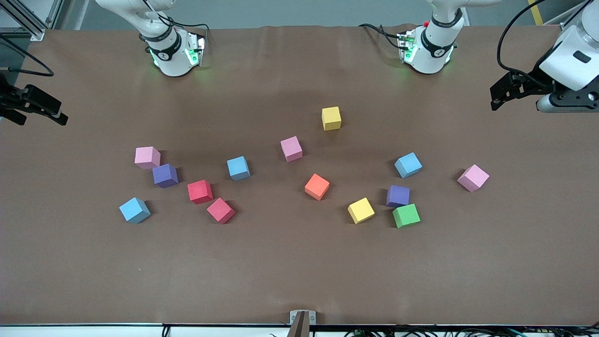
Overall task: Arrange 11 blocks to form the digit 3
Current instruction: 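Reach the left gripper to the yellow cube while the right gripper reaches the blue cube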
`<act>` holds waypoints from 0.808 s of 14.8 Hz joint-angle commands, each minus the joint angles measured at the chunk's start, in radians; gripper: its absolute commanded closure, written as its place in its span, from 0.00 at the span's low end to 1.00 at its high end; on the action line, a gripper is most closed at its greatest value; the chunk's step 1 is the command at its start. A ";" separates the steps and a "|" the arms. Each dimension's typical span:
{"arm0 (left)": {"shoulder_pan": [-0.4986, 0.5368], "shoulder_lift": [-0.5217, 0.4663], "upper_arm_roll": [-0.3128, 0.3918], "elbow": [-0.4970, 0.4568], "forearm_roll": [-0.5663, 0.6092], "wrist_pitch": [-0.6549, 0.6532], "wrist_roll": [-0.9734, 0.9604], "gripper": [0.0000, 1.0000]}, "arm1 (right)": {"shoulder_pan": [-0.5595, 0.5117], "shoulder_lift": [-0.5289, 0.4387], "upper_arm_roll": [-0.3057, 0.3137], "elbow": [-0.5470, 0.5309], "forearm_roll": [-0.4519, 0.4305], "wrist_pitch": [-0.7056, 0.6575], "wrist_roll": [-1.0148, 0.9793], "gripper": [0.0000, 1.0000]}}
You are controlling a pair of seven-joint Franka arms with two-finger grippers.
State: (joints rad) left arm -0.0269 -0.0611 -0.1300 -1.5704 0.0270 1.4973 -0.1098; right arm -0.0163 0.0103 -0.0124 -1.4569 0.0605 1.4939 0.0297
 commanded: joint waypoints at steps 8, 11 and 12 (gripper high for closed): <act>-0.022 0.056 -0.026 -0.019 -0.015 -0.003 0.001 0.00 | 0.004 0.020 0.015 0.006 -0.033 -0.046 0.016 0.00; -0.021 0.073 -0.103 -0.107 -0.036 0.104 -0.080 0.00 | 0.065 0.030 0.015 -0.057 -0.024 -0.037 0.091 0.00; -0.021 0.073 -0.135 -0.144 -0.036 0.145 -0.153 0.00 | 0.087 0.033 0.017 -0.080 -0.019 -0.014 0.102 0.00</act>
State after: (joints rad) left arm -0.0487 0.0267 -0.2091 -1.6367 0.0093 1.5654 -0.1693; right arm 0.0249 0.0426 0.0005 -1.4862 0.0490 1.4500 0.0774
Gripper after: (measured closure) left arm 0.000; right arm 0.000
